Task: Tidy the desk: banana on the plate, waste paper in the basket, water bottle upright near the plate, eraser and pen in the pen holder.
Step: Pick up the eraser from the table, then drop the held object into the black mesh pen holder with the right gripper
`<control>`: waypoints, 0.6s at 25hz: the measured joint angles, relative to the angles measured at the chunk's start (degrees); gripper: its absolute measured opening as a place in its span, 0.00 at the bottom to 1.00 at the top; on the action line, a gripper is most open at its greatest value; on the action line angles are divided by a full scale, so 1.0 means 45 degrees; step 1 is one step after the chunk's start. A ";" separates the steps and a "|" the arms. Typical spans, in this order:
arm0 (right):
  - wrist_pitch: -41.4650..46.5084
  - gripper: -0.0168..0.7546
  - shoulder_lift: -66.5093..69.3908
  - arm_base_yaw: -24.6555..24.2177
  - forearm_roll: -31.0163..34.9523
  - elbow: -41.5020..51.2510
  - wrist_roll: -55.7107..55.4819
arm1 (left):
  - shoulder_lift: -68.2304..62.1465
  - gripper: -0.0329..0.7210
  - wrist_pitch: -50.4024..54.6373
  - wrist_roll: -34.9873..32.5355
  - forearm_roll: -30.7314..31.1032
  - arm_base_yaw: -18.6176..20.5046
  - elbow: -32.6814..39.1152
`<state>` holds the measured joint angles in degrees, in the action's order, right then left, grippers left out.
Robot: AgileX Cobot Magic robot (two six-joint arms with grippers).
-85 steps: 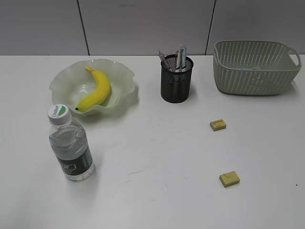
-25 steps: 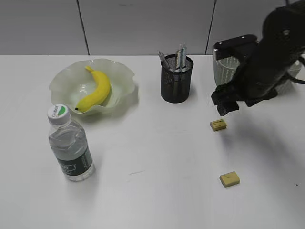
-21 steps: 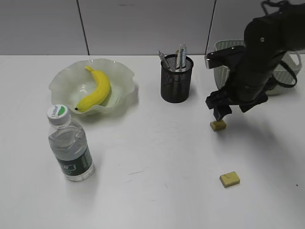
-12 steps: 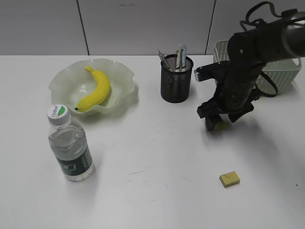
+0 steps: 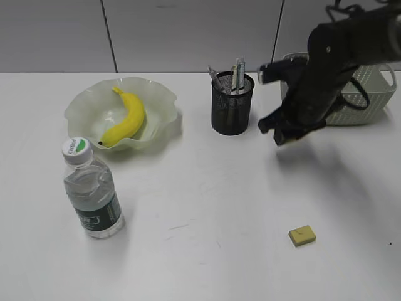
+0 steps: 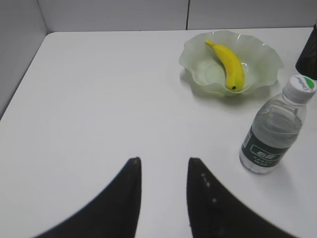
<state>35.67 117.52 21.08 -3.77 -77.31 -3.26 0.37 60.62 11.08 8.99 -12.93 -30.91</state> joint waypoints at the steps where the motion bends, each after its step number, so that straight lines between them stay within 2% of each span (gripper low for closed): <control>1: -0.0441 0.41 -0.0421 0.0000 0.0075 0.0000 0.0070 | 0.0000 0.36 0.0000 0.0000 0.0000 0.0000 0.0000; 4: -0.2155 0.41 -0.1621 0.0000 0.0837 -0.0512 0.0908 | 0.0000 0.36 0.0000 0.0000 0.0000 0.0000 0.0000; 7: -0.2911 0.41 -0.1719 0.0000 0.1581 -0.1723 0.1869 | 0.0000 0.36 0.0000 0.0000 0.0000 0.0000 0.0000; 15: -0.1957 0.41 0.0349 0.0000 0.4111 -0.4276 0.3707 | 0.0000 0.36 0.0000 0.0000 0.0000 0.0000 0.0005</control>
<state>26.87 119.09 21.08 14.73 -96.56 13.42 0.37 60.62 11.08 8.99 -12.93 -30.88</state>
